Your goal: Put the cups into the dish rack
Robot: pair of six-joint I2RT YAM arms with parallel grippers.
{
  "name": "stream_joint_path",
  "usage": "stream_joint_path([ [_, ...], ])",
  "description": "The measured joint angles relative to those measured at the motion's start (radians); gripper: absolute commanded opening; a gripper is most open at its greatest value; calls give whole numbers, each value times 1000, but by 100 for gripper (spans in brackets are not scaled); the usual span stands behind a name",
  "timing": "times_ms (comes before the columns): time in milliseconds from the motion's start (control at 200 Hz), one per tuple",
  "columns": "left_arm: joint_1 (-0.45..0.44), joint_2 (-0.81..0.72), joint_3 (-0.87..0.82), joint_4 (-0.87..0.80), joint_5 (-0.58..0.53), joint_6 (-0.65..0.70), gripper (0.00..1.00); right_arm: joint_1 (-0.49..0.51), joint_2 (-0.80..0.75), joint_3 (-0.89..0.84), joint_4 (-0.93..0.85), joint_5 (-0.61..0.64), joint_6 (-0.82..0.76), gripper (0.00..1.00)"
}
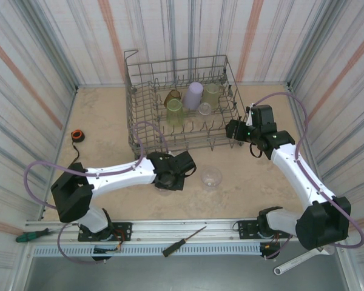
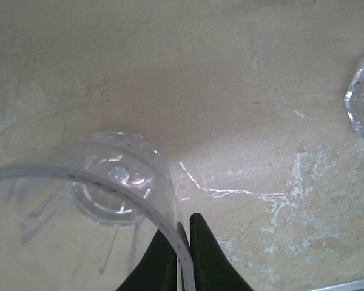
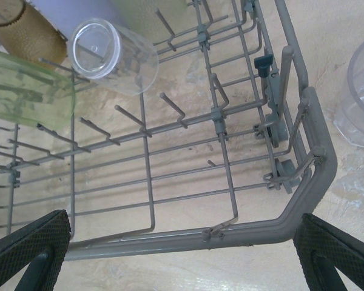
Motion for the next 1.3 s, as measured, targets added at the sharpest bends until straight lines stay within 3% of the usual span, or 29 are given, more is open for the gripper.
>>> stream_joint_path([
  [671, 0, -25, 154, -124, -66, 42, 0, 0, -8, 0, -4, -29, 0, 99],
  [1062, 6, -62, 306, -167, -62, 116, 0, -6, -15, 0, -27, -71, 1, 99],
  [1297, 61, -95, 365, -168, -5, 148, 0, -13, -15, 10, -27, -115, 1, 99],
])
